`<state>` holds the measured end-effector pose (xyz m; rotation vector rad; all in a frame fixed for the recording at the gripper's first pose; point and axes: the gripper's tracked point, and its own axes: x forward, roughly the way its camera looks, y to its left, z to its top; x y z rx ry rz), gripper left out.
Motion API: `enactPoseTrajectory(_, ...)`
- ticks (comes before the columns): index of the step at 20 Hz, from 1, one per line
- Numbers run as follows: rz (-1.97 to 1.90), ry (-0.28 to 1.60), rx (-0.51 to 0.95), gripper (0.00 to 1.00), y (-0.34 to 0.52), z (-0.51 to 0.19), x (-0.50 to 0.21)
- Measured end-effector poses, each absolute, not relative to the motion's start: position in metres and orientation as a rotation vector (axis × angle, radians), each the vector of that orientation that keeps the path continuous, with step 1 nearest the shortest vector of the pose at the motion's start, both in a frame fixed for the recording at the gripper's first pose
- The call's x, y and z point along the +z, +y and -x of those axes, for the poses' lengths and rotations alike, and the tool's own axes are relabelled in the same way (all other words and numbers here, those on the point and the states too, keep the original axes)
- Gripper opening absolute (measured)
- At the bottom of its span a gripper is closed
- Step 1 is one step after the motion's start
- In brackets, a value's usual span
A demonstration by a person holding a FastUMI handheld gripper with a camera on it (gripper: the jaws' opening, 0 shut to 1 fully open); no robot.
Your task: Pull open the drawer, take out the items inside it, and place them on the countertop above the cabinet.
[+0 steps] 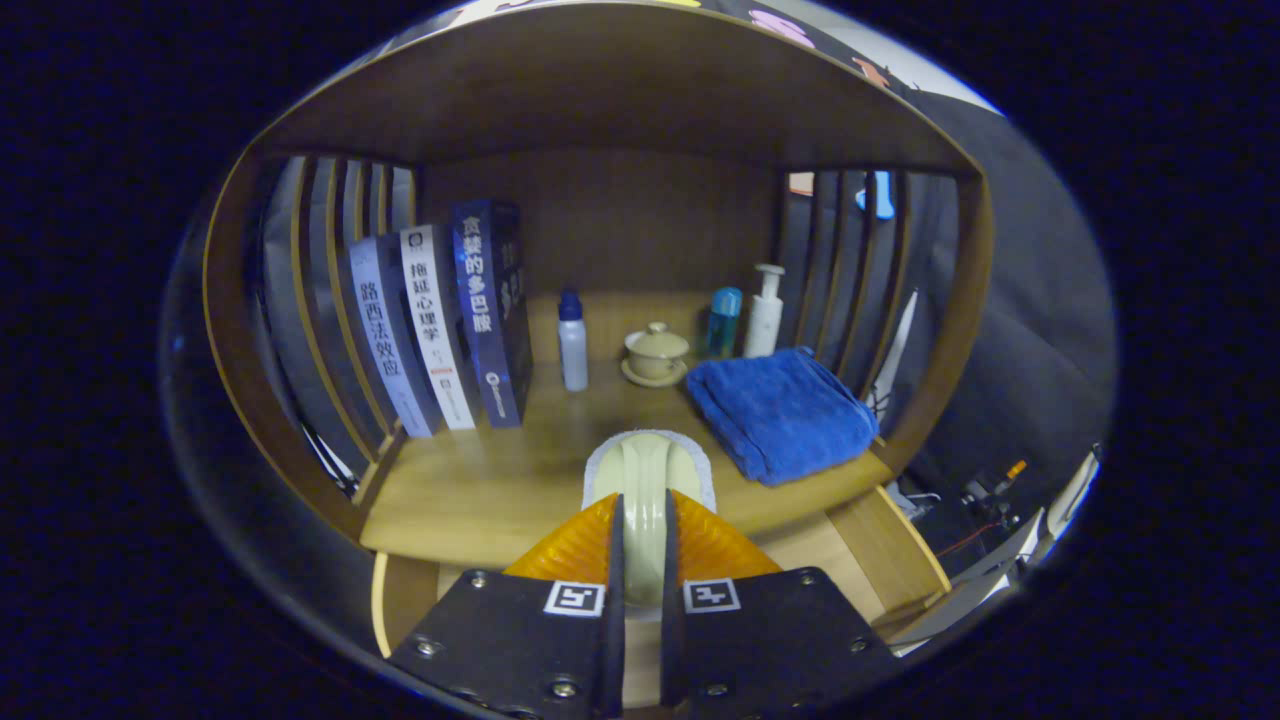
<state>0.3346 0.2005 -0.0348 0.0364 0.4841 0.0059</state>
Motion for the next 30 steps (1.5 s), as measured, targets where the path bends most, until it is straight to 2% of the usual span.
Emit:
enactPoseTrajectory(8, -0.053, 0.506, 0.087, 0.16, 0.219, -0.389, -0.06)
enactPoseTrajectory(10, -0.054, 0.489, 0.078, 0.22, 0.215, -0.392, -0.057)
enactPoseTrajectory(11, -0.059, 0.479, 0.073, 0.29, 0.213, -0.39, -0.054)
enactPoseTrajectory(13, -0.061, 0.463, 0.063, 0.29, 0.21, -0.385, -0.047)
enactPoseTrajectory(24, -0.021, 0.376, -0.04, 0.29, 0.172, -0.277, -0.023)
enactPoseTrajectory(30, -0.014, 0.361, -0.053, 0.29, 0.163, -0.2, -0.04)
